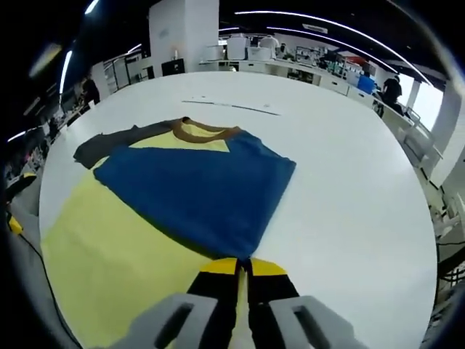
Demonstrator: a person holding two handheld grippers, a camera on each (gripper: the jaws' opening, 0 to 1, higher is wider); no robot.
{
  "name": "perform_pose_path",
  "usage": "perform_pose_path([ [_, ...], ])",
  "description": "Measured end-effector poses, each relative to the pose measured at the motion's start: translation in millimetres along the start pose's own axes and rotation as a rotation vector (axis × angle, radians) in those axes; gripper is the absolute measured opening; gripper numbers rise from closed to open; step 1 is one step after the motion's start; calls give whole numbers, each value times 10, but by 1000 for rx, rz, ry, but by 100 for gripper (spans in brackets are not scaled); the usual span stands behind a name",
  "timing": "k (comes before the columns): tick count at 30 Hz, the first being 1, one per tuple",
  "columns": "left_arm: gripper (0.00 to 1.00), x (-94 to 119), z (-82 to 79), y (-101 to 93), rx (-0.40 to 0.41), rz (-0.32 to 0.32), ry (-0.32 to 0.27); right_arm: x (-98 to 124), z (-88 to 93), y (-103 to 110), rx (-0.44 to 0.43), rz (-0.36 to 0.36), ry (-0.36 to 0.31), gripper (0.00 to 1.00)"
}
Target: Fold the garment on the visible template until the final outline fits inside the template.
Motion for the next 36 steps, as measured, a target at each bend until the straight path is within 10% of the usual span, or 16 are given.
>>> perform_pose_path([
  [30, 89, -151, -331, 725, 74, -125, -55, 37, 77, -355, -70, -4, -14, 0],
  [36, 83, -245, -434, 943, 73, -176, -66, 190, 6, -346, -126, -26, -69, 30],
])
Point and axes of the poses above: the point that each gripper's makers call its tool centre point, and the gripper's own axes: x roughly backward along the fingers, y roughly to its left, z roughly out of its underside, the point moved 3 cm from there along x, roughly backward along the fingers, and after that the axes turned 3 degrees about y, right-handed, at the moved point
